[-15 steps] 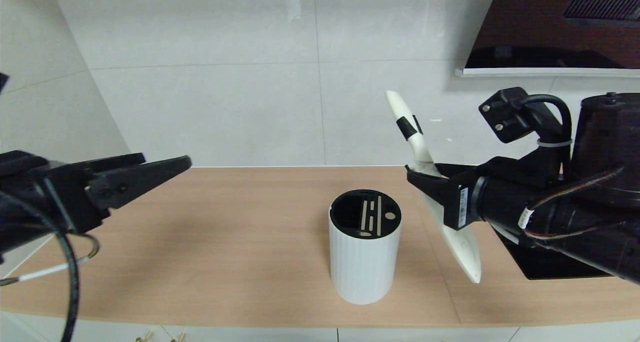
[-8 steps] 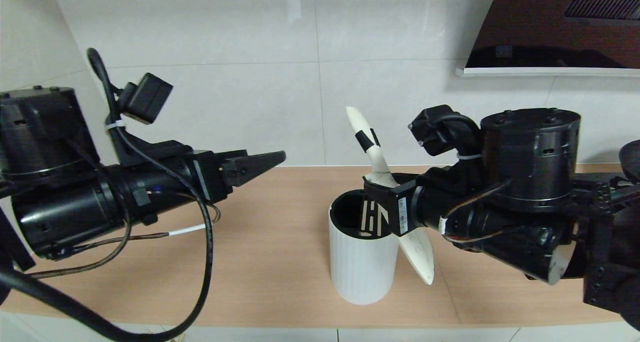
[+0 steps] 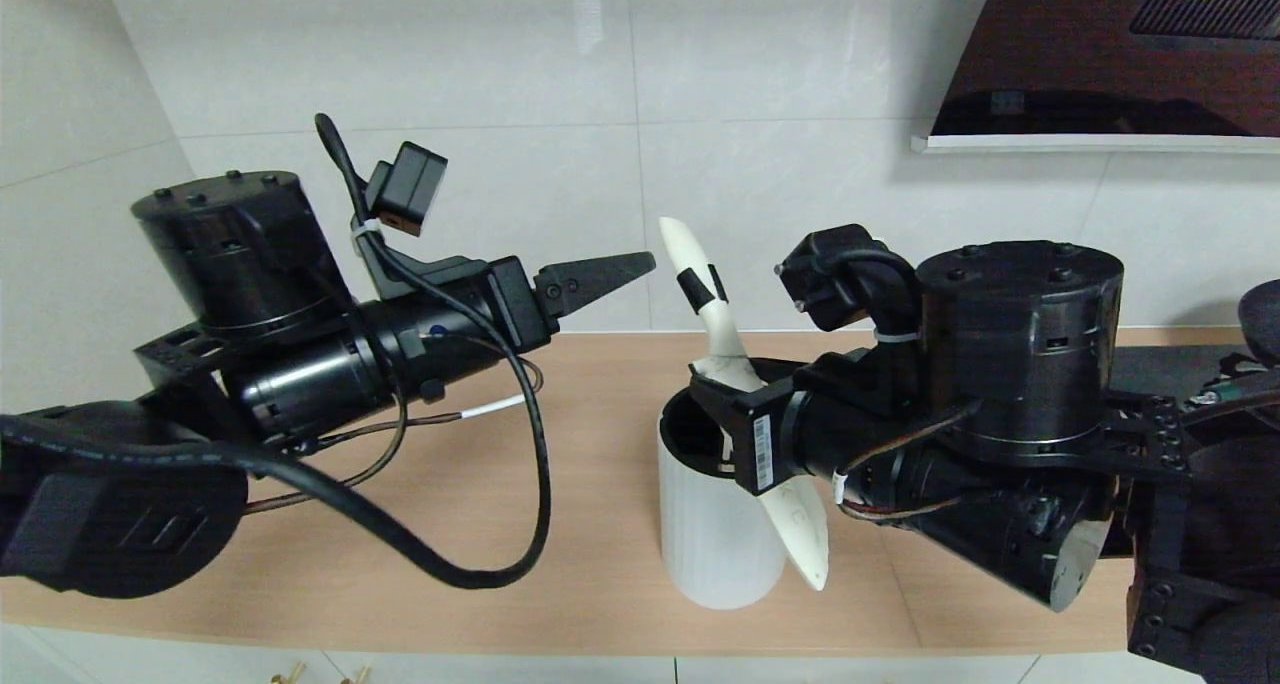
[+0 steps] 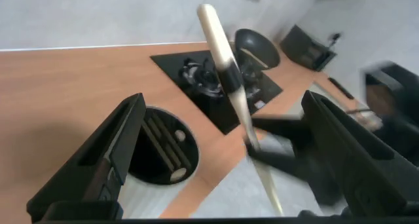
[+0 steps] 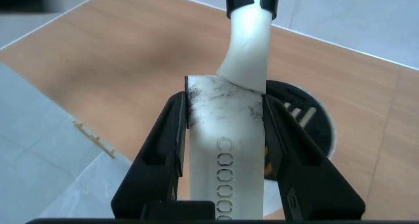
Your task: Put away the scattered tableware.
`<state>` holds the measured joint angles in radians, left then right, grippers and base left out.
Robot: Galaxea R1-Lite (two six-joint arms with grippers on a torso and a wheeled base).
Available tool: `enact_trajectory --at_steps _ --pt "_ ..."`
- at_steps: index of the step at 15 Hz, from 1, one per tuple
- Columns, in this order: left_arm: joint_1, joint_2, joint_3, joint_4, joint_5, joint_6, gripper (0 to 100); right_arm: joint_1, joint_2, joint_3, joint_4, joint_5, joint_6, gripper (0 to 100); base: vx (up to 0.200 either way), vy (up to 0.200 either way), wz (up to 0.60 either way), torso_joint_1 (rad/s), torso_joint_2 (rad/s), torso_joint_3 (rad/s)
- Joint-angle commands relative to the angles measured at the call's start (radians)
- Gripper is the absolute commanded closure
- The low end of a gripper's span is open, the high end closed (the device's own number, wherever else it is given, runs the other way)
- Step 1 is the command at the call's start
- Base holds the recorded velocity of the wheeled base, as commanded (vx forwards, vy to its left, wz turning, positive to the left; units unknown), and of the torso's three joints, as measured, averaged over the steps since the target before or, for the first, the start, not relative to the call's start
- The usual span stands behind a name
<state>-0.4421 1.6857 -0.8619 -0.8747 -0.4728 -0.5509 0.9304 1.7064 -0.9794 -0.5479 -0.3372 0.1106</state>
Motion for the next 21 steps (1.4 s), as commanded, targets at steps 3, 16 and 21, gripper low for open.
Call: enact_trajectory --at_steps 3,16,21 --pt "-0.049 0.074 -0.032 -0.004 0.003 0.0 0 0.01 0.002 0.002 -0.001 0.0 0.0 100 0.0 0.0 0.0 0.0 0.0 0.0" --pt "-0.121 0.132 -0.057 -0.041 0.01 0.031 0 0.041 0.016 0.007 -0.001 0.0 0.017 100 0.0 0.0 0.0 0.0 0.0 0.0" --pt "-0.121 0.138 -0.057 -0.069 0.037 0.032 0 0.051 0.016 0.011 -0.001 -0.002 0.018 100 0.0 0.0 0.0 0.0 0.0 0.0"
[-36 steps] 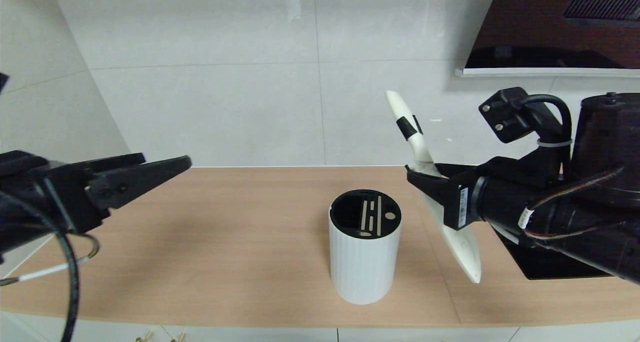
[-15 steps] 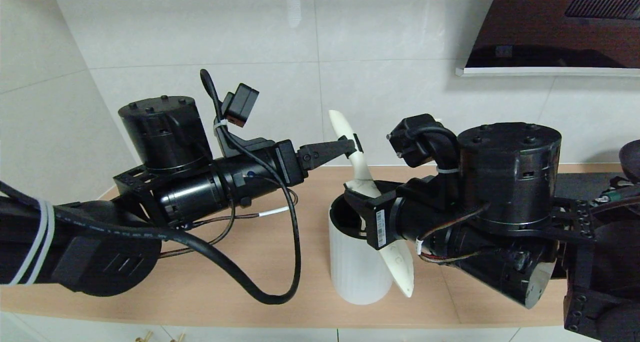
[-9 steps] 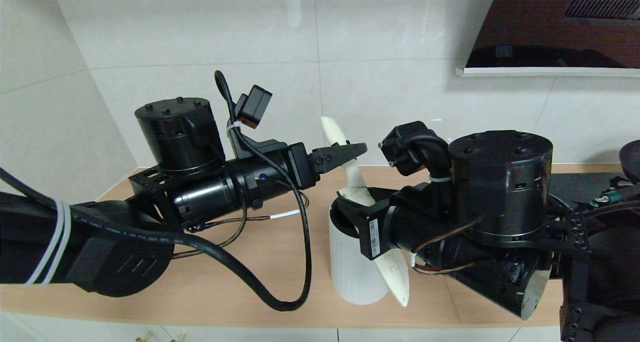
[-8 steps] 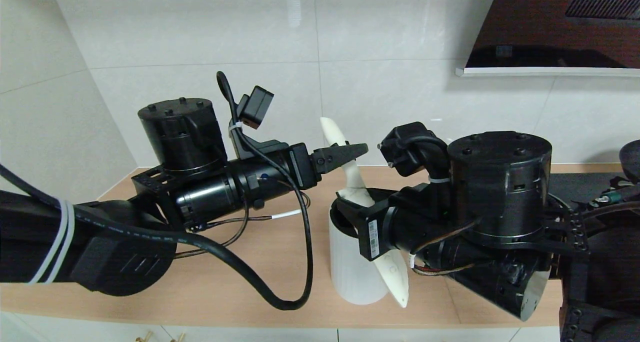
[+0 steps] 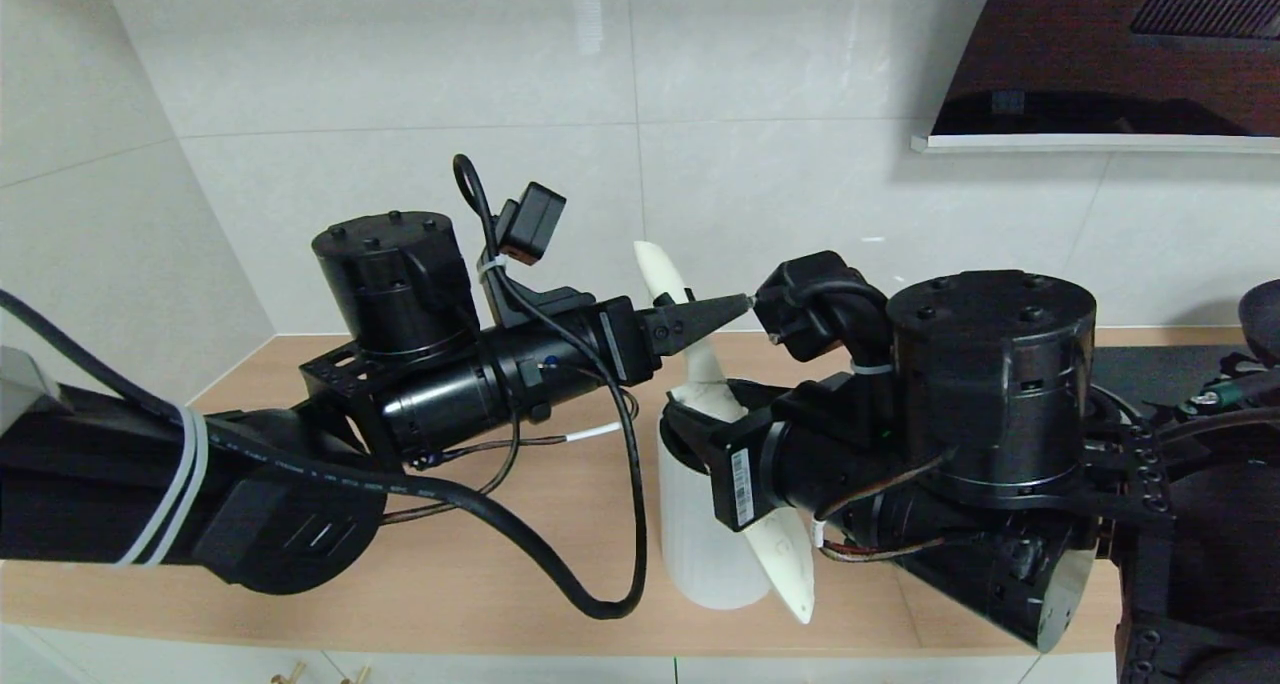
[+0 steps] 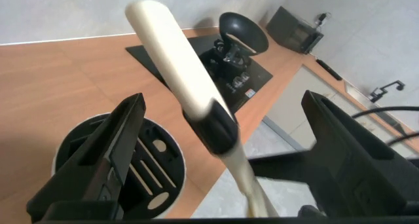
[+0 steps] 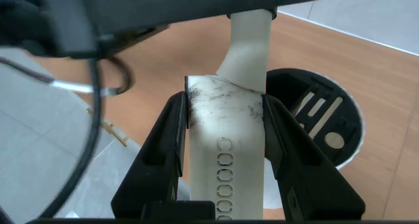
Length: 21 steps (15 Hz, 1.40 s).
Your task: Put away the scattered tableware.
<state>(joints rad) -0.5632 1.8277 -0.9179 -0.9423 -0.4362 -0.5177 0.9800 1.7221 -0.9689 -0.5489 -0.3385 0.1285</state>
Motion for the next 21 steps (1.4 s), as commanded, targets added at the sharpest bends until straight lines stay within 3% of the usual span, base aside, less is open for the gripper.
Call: enact_trajectory --at_steps 1,8,9,12,15,21 --pt "0.0 -0.007 -0.001 -0.001 0.001 0.001 0 0.002 -0.001 0.004 0.0 0.0 0.0 100 0.0 0.0 0.0 0.0 0.0 0.0" --pt "-0.001 -0.005 0.002 -0.001 0.005 0.001 0 0.002 -0.004 0.006 -0.002 0.0 0.0 100 0.0 0.0 0.0 0.0 0.0 0.0" --pt "-0.001 -0.007 0.002 -0.003 0.005 0.001 100 0.002 -0.004 0.006 -0.002 0.0 0.0 100 0.0 0.0 0.0 0.0 0.0 0.0" --pt "-0.003 -0.004 0.002 -0.003 0.005 0.002 100 0.002 -0.004 0.006 -0.002 0.0 0.0 100 0.0 0.0 0.0 0.0 0.0 0.0" --pt "-0.001 0.001 0.007 -0.001 0.004 0.027 100 0.002 -0.003 0.007 -0.002 0.0 0.0 100 0.0 0.0 0.0 0.0 0.0 0.0" --pt "-0.001 -0.019 0.007 -0.003 0.005 0.027 100 0.002 -0.007 0.009 -0.014 -0.011 0.0 100 0.0 0.0 0.0 0.0 0.0 0.0"
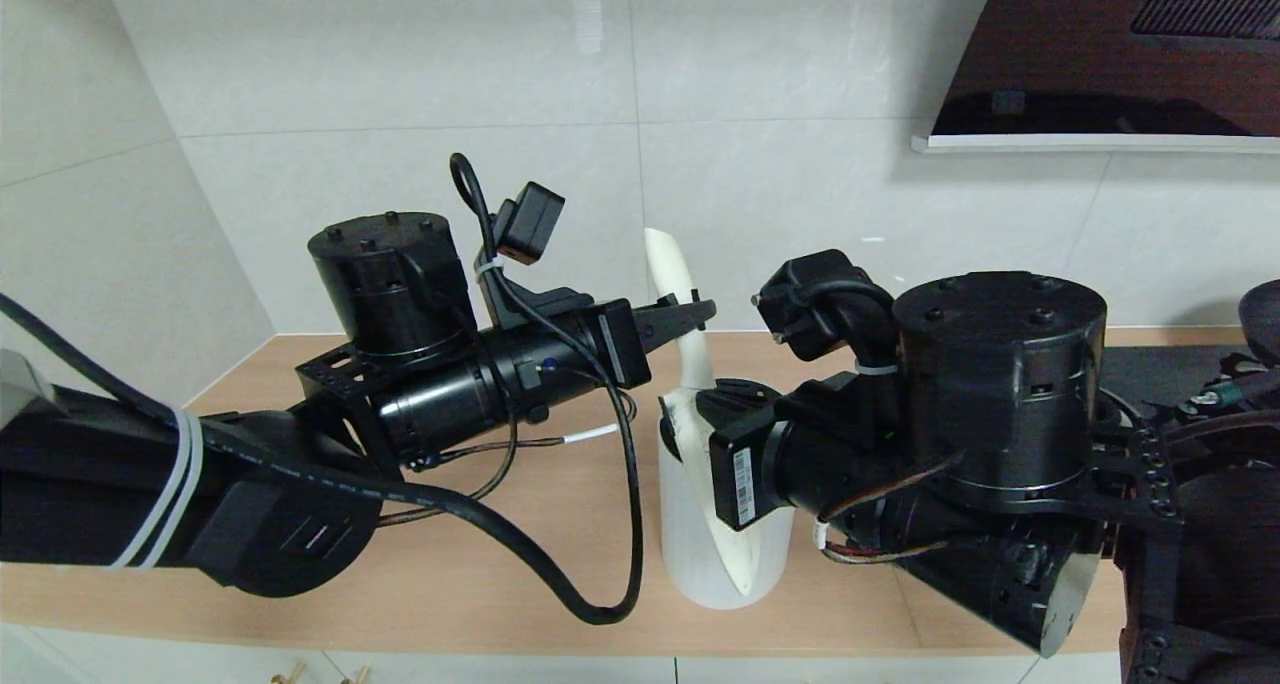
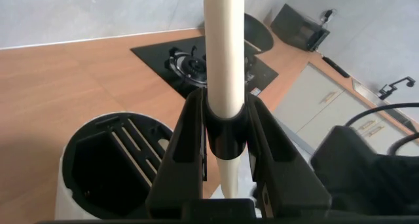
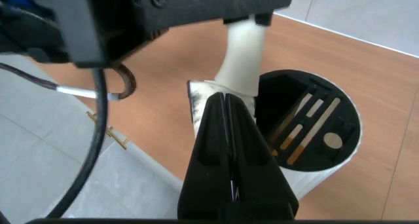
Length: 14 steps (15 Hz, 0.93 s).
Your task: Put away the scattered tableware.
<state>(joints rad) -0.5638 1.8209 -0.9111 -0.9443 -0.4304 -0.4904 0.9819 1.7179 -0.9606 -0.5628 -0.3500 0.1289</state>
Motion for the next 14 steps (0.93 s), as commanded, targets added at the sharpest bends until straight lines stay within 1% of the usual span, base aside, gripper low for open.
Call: enact_trajectory --at_steps 1,2,3,5,6,7,8,10,11,12,13,14 --pt "-0.001 -0.026 0.003 -0.001 0.001 0.0 100 0.0 -0.011 0.003 0.0 -0.006 0.0 100 0.0 0.0 0.0 0.0 0.0 0.0" --pt "-0.001 -0.035 0.006 -0.001 0.001 0.0 100 0.0 -0.018 0.007 0.0 -0.01 0.0 100 0.0 0.0 0.0 0.0 0.0 0.0" --pt "0.001 -0.066 0.014 -0.001 0.001 0.0 100 0.0 -0.04 0.016 0.0 -0.015 -0.002 0 0.0 0.0 0.0 0.0 0.0 0.0" --pt "0.022 -0.104 0.017 -0.001 0.001 0.001 100 -0.002 -0.073 0.028 0.0 -0.015 -0.002 0 0.0 0.0 0.0 0.0 0.0 0.0" --pt "0.045 -0.12 0.017 0.001 0.001 0.001 100 -0.008 -0.1 0.042 0.001 -0.015 -0.002 0 0.0 0.0 0.0 0.0 0.0 0.0" --pt "0.051 -0.124 0.017 -0.001 0.001 0.001 100 -0.012 -0.112 0.048 0.0 -0.015 -0.002 0 0.0 0.0 0.0 0.0 0.0 0.0" --pt "0.076 -0.137 0.012 -0.001 -0.001 0.001 100 -0.046 -0.167 0.086 0.003 -0.015 -0.003 0 0.0 0.0 0.0 0.0 0.0 0.0" --pt "0.088 -0.135 0.0 -0.001 -0.001 0.003 100 -0.108 -0.244 0.158 0.012 -0.015 -0.008 0 0.0 0.0 0.0 0.0 0.0 0.0" --pt "0.088 -0.135 0.0 -0.001 -0.001 0.003 100 -0.114 -0.248 0.166 0.012 -0.015 -0.006 0 0.0 0.0 0.0 0.0 0.0 0.0" --pt "0.094 -0.127 -0.002 -0.001 -0.001 0.066 100 -0.181 -0.284 0.266 0.011 -0.014 -0.006 0 0.0 0.0 0.0 0.0 0.0 0.0" --pt "0.102 -0.124 0.0 -0.001 -0.001 0.125 100 -0.212 -0.293 0.309 0.004 -0.012 -0.005 0 0.0 0.0 0.0 0.0 0.0 0.0" --pt "0.108 -0.121 -0.002 -0.001 -0.001 0.167 100 -0.235 -0.291 0.316 0.003 -0.01 -0.006 0 0.0 0.0 0.0 0.0 0.0 0.0"
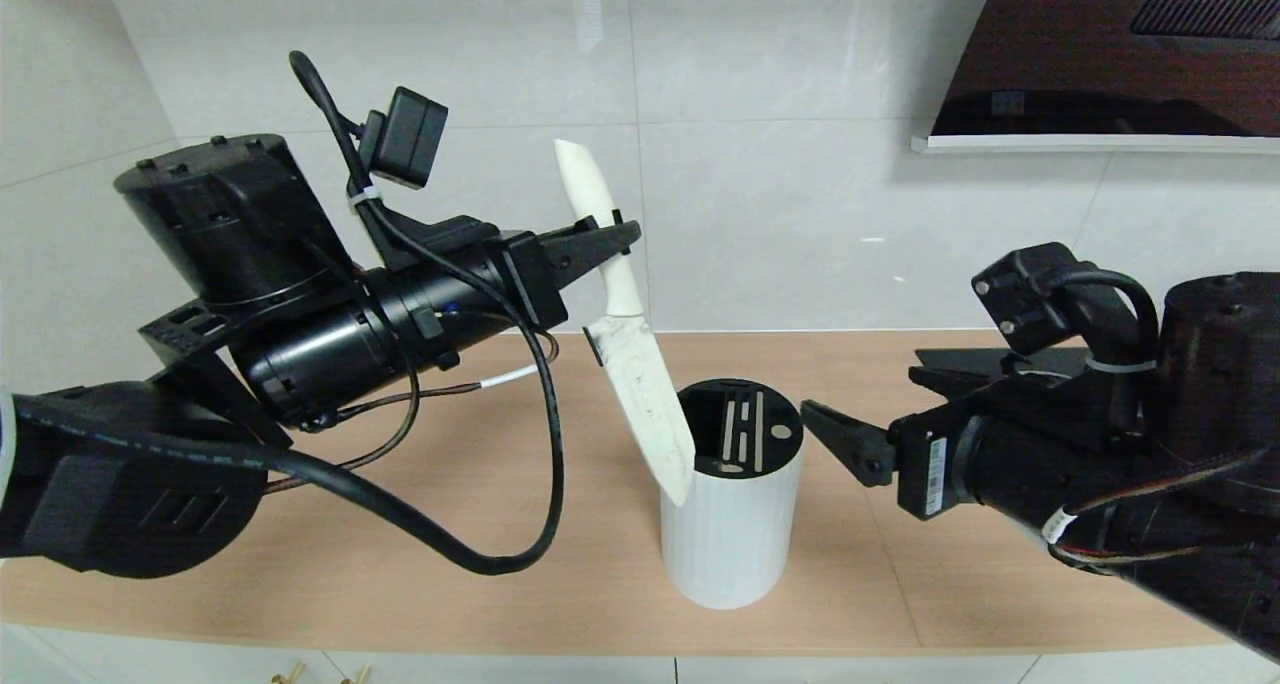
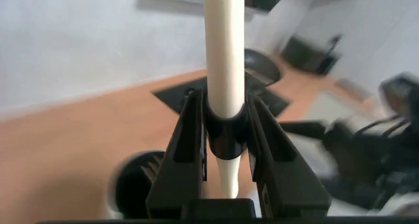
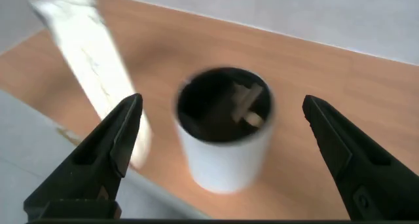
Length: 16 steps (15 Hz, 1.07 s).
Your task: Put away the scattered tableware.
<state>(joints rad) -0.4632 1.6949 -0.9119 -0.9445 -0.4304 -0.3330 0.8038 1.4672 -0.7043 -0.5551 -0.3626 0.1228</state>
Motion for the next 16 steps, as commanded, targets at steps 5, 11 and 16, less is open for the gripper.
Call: enact_trajectory --at_steps 5,11,16 --pt "0.026 0.04 -0.101 -0.025 -0.005 0.029 100 -0.092 -0.013 0.039 -0.005 0.007 0.0 0 0.0 0.0 0.0 0.0 0.0 0.0" --pt "0.012 0.147 -0.119 -0.162 -0.005 0.098 100 -0.092 0.044 0.042 -0.006 0.004 0.0 0 0.0 0.0 0.0 0.0 0.0 0.0" --pt "-0.025 0.177 -0.111 -0.174 0.002 0.209 100 -0.092 0.054 0.046 -0.006 0.002 0.0 0 0.0 0.0 0.0 0.0 0.0 0.0"
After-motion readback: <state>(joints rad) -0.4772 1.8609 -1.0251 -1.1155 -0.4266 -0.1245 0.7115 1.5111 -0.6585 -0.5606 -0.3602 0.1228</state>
